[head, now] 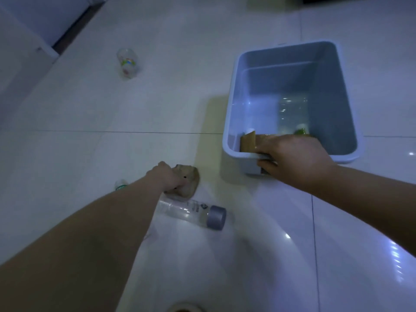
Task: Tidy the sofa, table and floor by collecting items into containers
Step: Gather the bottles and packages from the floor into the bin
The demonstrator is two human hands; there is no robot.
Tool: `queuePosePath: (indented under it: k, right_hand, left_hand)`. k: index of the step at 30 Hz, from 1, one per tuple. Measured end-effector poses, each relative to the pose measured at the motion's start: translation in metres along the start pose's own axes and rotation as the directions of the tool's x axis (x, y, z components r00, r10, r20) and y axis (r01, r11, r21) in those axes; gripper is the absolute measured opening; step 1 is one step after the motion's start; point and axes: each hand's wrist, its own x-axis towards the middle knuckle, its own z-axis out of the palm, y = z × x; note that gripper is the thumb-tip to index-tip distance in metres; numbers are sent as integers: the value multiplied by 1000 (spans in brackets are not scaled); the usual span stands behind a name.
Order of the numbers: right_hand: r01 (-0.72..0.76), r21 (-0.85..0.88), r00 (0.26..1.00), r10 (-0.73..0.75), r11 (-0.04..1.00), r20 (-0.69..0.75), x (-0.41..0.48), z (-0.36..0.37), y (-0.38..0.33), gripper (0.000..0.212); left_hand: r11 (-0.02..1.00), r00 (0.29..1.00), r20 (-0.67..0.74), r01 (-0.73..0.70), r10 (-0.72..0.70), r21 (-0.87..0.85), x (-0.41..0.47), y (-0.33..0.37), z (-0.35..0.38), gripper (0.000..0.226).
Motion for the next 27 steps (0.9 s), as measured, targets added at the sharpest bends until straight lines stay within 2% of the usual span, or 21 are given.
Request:
queuePosePath:
  k: [2, 4, 11, 17, 20, 23, 27]
  right_hand:
    - [4, -6, 1000, -4, 1000, -22, -7, 6, 7, 11]
    - [11, -10, 1000, -11, 1000, -28, -10, 8, 9, 8]
    - [-29, -18, 999, 29, 999, -23, -9, 9, -5, 22]
    - [-36, 19, 999, 36, 999, -9, -6, 12, -8, 23]
    - [-28, 23, 999, 29, 999, -36, -7, 15, -6, 21]
    - [-17, 48, 999, 20, 999, -50, -7, 18, -4, 20]
    - [6, 60, 998, -2, 998, -67, -7, 20, -1, 21]
  left_hand:
    - [1000, 1000, 7, -16, 16, 13, 5, 10, 3, 103]
    - [997, 998, -2, -59, 59, 48, 7, 17, 8, 87]
    - [987, 991, -53, -118, 125, 112, 8, 10, 21, 60]
    - [988, 976, -157, -139, 149, 69, 0, 11, 21, 57]
    - [983, 956, -244, -178, 162, -46, -1, 20, 13, 59]
    - [941, 923, -362, -230, 130, -250, -3, 33, 2, 69]
    - [775, 871, -491, -317, 10, -547, -7, 61, -18, 76]
